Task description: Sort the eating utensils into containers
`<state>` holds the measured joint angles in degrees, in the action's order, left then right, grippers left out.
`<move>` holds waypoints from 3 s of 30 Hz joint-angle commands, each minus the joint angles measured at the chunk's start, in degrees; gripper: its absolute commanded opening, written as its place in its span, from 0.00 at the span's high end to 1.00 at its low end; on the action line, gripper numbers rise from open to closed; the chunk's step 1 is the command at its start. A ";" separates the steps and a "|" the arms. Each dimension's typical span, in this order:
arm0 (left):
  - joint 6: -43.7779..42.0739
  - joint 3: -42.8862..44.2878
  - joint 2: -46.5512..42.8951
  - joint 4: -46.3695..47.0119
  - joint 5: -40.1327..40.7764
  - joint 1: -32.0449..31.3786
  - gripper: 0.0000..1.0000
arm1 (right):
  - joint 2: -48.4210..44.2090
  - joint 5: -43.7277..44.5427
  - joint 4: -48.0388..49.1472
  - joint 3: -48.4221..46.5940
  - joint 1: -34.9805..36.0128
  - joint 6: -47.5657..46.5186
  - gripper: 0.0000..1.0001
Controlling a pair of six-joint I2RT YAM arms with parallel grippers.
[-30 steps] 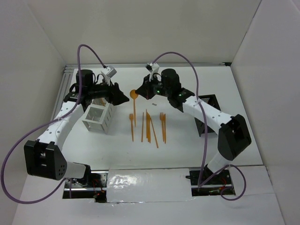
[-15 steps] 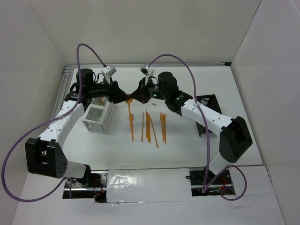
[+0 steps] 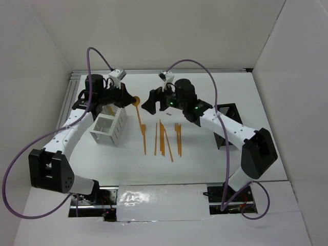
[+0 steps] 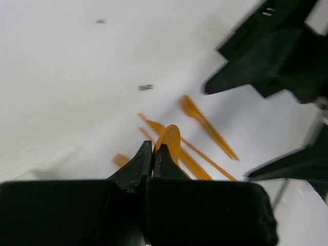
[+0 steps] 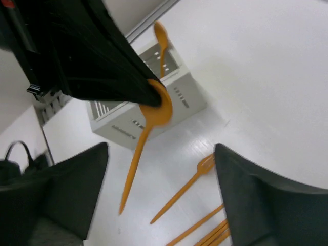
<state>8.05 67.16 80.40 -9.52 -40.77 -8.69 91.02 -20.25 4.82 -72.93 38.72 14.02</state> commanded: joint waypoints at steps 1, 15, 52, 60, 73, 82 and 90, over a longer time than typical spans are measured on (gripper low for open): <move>1.61 1.83 -2.71 1.88 24.33 0.60 1.00 | -5.31 7.05 0.27 3.47 -4.26 2.32 0.03; -3.82 -2.12 -8.06 15.91 48.42 4.12 1.00 | -2.17 12.77 4.76 15.70 -3.21 5.49 0.00; -12.02 -8.01 -17.37 15.95 46.75 2.98 0.00 | 22.70 22.97 -4.98 -1.86 8.38 8.30 0.42; -10.95 -8.70 -20.55 15.93 42.80 2.89 0.00 | 27.01 24.11 -5.00 -4.76 9.97 9.80 0.46; -3.95 -7.23 -18.97 13.66 36.92 2.80 0.00 | 28.43 27.98 -3.70 -5.31 9.80 8.66 1.00; 8.81 1.30 -8.95 2.41 21.44 2.19 0.02 | 11.12 7.70 16.51 9.37 3.73 6.91 1.00; 14.36 3.33 -5.52 1.60 9.61 1.83 0.02 | 5.57 -7.69 21.37 7.99 3.03 2.50 1.00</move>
<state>18.90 68.25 74.98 -9.19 -22.87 -6.50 98.21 -19.33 20.51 -62.43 41.50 19.35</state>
